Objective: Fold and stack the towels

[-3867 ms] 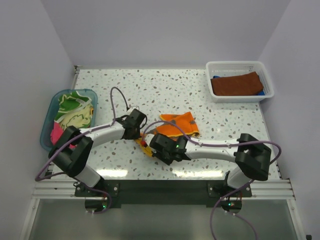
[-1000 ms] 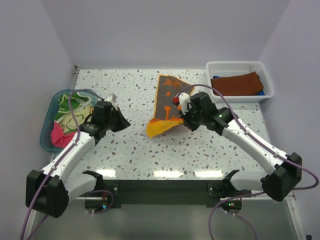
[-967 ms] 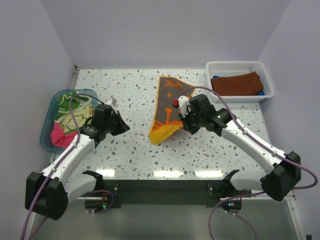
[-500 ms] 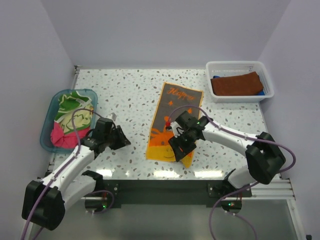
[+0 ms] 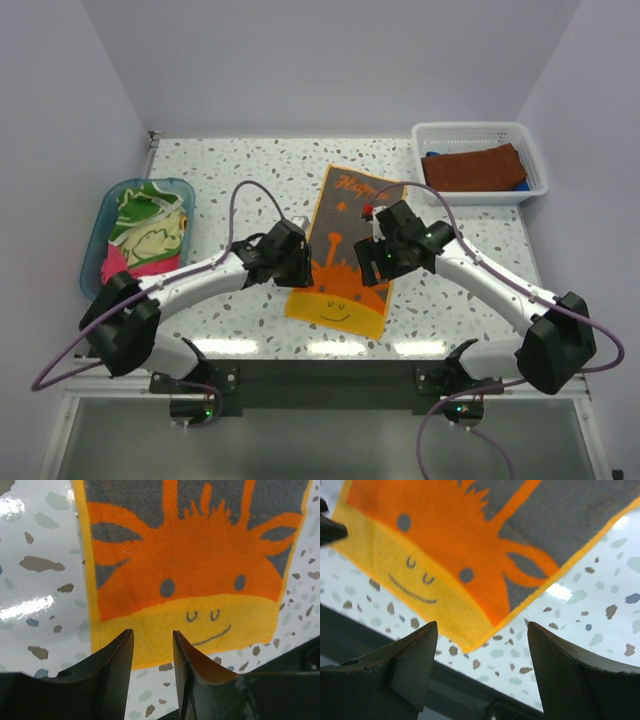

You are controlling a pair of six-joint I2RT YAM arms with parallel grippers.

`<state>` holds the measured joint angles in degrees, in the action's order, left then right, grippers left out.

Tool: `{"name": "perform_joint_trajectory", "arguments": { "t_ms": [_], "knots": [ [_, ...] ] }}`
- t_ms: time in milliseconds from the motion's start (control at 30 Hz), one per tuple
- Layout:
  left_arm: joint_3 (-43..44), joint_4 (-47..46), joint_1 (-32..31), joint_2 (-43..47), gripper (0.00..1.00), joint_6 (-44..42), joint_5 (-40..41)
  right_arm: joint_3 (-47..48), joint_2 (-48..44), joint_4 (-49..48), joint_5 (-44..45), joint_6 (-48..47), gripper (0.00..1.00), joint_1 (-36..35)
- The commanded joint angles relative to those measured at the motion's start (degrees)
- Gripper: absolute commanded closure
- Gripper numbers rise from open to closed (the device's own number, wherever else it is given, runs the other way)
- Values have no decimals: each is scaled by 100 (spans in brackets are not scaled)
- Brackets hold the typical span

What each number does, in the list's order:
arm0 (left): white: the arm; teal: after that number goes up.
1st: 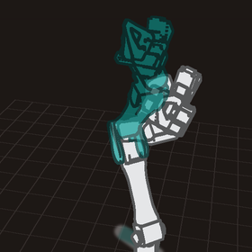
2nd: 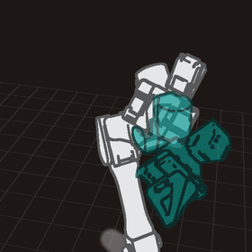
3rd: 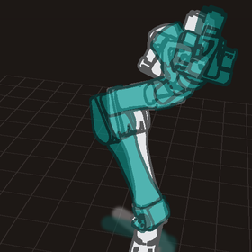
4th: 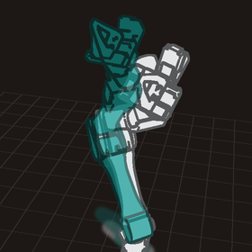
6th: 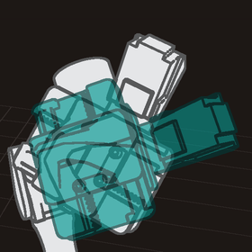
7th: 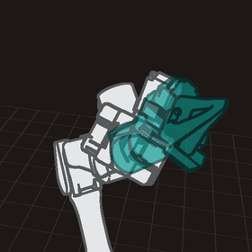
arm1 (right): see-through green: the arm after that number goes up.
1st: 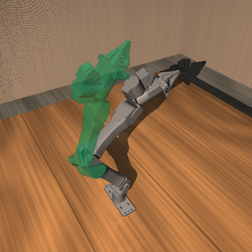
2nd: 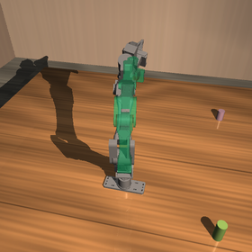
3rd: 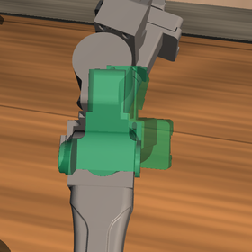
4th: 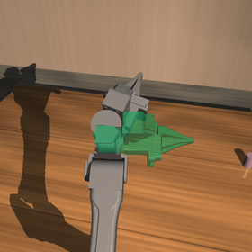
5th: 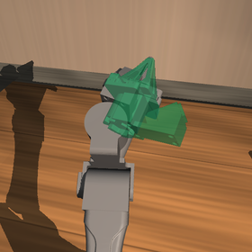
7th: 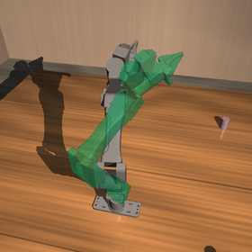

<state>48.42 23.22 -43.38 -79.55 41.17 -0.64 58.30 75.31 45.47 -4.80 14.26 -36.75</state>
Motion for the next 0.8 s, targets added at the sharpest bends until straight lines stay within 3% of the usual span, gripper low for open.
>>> {"name": "perform_joint_trajectory", "arguments": {
  "t_ms": [0, 133, 267, 567, 767],
  "knots": [
    [588, -266, -232, -683, 59, -381, 529, -99, -183, -705, 646, 498, 25, 273],
    [923, -231, -364, -1491, 63, -496, 785, -319, -201, -1259, 770, 639, 30, 581],
    [511, -143, -417, -1555, 67, -110, 882, -311, -43, -1541, 778, 587, 32, 810],
    [-1071, 68, -716, -80, 68, 1524, 882, 207, 834, -2174, 752, 87, 36, 828],
    [-1388, 86, -1234, 852, 52, 2413, 1004, 1059, 1451, -2131, 585, -747, 37, 845]
  ]
}}
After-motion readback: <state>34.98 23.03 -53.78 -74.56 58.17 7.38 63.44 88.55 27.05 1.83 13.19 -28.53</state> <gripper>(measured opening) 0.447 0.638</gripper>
